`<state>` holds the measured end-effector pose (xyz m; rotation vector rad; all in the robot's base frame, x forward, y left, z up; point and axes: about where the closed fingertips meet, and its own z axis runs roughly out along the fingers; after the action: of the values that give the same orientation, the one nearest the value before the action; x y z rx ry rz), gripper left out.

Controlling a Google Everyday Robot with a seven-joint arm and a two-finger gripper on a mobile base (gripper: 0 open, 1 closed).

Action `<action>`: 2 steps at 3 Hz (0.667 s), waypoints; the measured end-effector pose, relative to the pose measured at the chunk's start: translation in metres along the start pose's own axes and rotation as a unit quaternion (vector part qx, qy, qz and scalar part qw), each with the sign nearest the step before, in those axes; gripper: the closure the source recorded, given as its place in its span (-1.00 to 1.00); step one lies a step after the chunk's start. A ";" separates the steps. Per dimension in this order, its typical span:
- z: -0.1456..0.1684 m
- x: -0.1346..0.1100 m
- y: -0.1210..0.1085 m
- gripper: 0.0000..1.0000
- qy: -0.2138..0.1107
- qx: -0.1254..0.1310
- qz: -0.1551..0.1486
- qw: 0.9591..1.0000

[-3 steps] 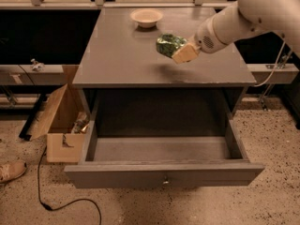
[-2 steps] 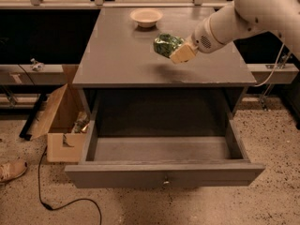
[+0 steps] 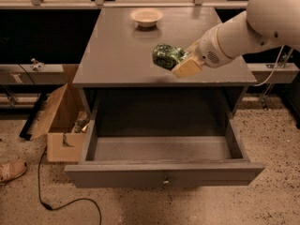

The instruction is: Place green can into top drawer

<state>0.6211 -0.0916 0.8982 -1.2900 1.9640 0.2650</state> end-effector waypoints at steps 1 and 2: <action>-0.007 0.031 0.043 1.00 0.010 -0.009 -0.009 1.000; 0.016 0.081 0.084 1.00 0.033 -0.040 0.007 0.999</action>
Offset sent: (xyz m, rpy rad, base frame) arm -0.1080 -0.0154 -0.1276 -0.0387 0.1529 0.0372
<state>0.5408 -0.1005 0.8128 -1.3512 2.0369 0.3153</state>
